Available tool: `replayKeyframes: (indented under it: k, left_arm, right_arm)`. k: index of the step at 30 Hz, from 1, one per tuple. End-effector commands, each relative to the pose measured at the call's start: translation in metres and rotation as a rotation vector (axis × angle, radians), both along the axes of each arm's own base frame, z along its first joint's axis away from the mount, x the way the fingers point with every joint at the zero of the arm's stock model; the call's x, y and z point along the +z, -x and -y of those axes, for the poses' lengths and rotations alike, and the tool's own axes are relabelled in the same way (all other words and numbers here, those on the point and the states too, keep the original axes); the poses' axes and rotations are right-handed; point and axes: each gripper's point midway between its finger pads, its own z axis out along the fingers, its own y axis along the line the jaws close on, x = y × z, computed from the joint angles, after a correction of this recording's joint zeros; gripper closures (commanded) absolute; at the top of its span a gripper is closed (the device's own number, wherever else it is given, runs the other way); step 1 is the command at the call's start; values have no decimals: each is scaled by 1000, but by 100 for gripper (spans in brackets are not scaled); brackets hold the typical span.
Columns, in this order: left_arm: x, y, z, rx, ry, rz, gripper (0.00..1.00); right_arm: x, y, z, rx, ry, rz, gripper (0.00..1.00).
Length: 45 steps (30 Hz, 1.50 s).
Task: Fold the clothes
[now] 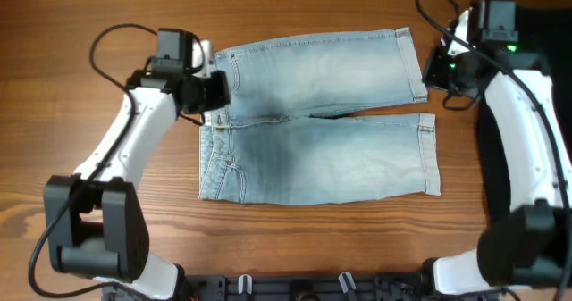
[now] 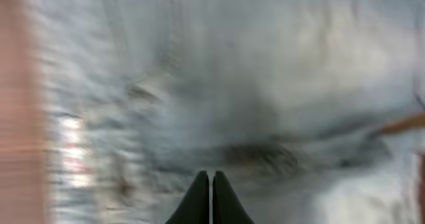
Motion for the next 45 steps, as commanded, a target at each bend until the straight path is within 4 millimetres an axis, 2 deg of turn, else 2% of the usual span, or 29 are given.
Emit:
replayKeyframes:
  k: [1, 2, 5, 10, 14, 16, 18, 20, 23, 25, 26, 28, 31, 34, 38, 39, 40, 43, 44, 45]
  left_arm:
    - [-20, 27, 68, -160, 112, -94, 96]
    - [-30, 35, 87, -211, 105, -114, 96]
    - [-49, 49, 123, -304, 81, -120, 96]
    - [-77, 47, 148, -351, 38, -84, 96]
    - [-127, 57, 154, -355, 7, -167, 96]
    - [-143, 53, 160, -364, 18, -157, 96]
    - [-132, 48, 176, -396, 63, -101, 96]
    - [-94, 44, 198, -445, 168, -50, 96]
    - [-41, 43, 212, -482, 241, 31, 96]
    - [-10, 45, 220, -504, 261, 99, 96]
    - [-4, 44, 221, -502, 248, 126, 96]
    - [-14, 43, 221, -485, 192, 133, 96]
    - [-59, 48, 221, -483, 132, 60, 96]
    - [-90, 50, 225, -492, 122, 24, 96]
    - [-113, 46, 228, -492, 121, 23, 96]
    - [-111, 47, 230, -499, 131, 23, 96]
    - [-99, 48, 235, -514, 161, 33, 96]
    - [-23, 36, 247, -533, 239, 196, 96]
    - [-5, 31, 251, -535, 261, 254, 96]
    - [5, 26, 254, -535, 279, 294, 96]
  right_arm:
    - [-2, 1, -4, 11, -24, -14, 1]
    - [-2, 0, -4, 11, -24, -13, 0]
    - [-2, 0, -4, 11, -24, -13, 0]
    - [-1, -1, -4, 11, -23, -6, 1]
    - [-1, -1, -4, 11, -23, -6, 1]
    - [-1, -1, -4, 11, -23, -6, 0]
    - [-1, -1, -4, 11, -23, -6, 1]
    - [-1, -1, -4, 11, -23, -6, 0]
    - [-1, -1, -4, 11, -23, -6, 1]
    - [-1, -1, -4, 11, -23, -6, 1]
    - [-1, -1, -4, 11, -23, -6, 1]
    - [-1, -1, -4, 11, -23, -6, 1]
    - [-1, -1, -4, 11, -23, -6, 1]
    - [-1, -1, -4, 11, -23, -6, 1]
    - [-1, -1, -4, 11, -23, -6, 0]
    - [-1, -1, -4, 11, -23, -6, 0]
    - [-1, -1, -4, 11, -23, -6, 0]
    - [-1, -1, -4, 11, -23, -5, 0]
    - [-1, -1, -4, 11, -23, -6, 0]
    - [-1, -1, -4, 11, -23, -6, 1]
